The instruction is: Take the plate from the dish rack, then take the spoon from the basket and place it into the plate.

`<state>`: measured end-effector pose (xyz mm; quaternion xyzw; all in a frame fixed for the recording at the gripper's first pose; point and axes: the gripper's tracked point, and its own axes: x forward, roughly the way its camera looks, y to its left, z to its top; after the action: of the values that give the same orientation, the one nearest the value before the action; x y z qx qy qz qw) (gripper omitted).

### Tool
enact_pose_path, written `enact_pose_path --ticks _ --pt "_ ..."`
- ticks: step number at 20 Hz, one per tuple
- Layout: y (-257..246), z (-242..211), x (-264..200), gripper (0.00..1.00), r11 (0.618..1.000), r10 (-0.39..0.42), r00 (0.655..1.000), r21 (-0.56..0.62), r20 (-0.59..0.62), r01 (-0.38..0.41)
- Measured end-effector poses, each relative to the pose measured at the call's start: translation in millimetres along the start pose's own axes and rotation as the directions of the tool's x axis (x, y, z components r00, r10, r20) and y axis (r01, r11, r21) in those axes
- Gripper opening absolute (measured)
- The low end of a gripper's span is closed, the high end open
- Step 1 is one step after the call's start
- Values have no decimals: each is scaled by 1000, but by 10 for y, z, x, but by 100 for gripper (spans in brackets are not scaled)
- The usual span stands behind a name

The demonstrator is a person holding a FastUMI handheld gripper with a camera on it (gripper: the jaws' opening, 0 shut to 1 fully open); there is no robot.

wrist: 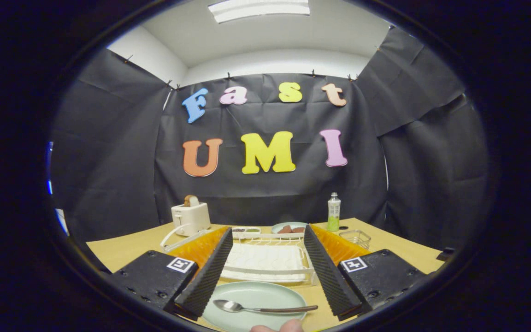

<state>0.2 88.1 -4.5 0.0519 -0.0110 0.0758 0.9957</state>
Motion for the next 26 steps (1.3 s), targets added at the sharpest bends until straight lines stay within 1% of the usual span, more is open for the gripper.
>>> enact_pose_path --ticks 3,5,8,11,16,26 --pt "70 14 -65 100 1000 21 999 17 26 -21" --pt "33 42 -107 100 1000 18 999 0 52 -18" --pt "0 -72 -138 100 999 27 999 26 22 -27" --pt "-125 -129 -150 100 998 16 1000 60 7 -16" --pt "-213 -132 -173 100 998 11 1000 56 9 -12" --pt "-82 -231 -150 100 998 47 999 34 -27 -46"
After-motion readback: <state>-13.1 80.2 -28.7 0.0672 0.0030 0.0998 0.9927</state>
